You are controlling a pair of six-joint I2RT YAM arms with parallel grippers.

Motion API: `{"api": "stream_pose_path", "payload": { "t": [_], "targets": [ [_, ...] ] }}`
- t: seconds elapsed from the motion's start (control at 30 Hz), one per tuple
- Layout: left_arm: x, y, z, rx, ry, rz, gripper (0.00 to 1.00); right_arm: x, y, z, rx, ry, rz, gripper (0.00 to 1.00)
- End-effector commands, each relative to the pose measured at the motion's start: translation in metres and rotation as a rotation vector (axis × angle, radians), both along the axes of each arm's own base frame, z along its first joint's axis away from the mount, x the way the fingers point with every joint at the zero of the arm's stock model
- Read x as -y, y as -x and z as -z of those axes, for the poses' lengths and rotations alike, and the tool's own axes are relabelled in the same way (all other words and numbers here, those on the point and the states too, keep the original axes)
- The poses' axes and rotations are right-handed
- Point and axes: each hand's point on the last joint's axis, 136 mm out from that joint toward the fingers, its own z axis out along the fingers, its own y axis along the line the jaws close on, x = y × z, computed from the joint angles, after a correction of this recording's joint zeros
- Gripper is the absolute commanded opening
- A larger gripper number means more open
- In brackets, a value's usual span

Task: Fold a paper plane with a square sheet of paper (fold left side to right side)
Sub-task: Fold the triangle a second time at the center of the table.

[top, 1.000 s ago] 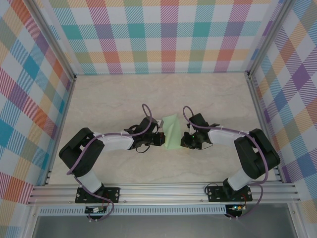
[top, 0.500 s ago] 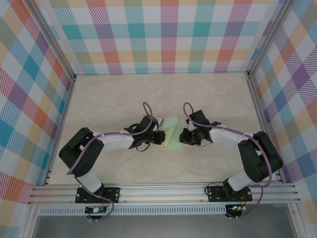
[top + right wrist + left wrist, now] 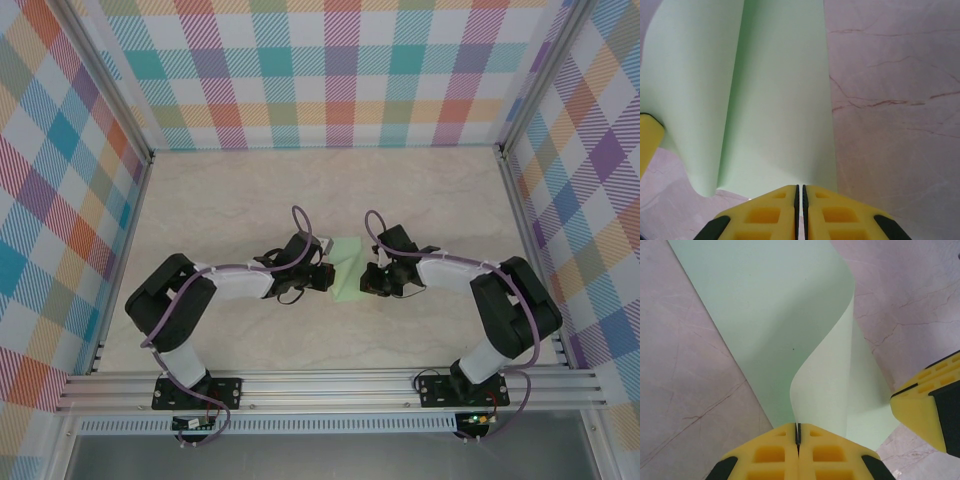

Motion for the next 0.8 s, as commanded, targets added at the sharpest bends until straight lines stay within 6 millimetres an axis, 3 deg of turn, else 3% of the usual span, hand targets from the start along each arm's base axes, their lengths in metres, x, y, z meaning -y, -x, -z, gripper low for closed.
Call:
{"api": "stream_pose_path", "payload": {
  "t": [0.0,0.77],
  "targets": [
    [0.005,-0.016,-0.008,0.049,0.017,-0.002,0.03,0.003,0.007,0.009,-0.037,0.025,-0.004,0.13],
    [0.011,-0.019,0.007,0.012,0.012,0.011,0.03,0.006,0.013,0.015,-0.057,0.063,-0.023,0.13]
  ]
}}
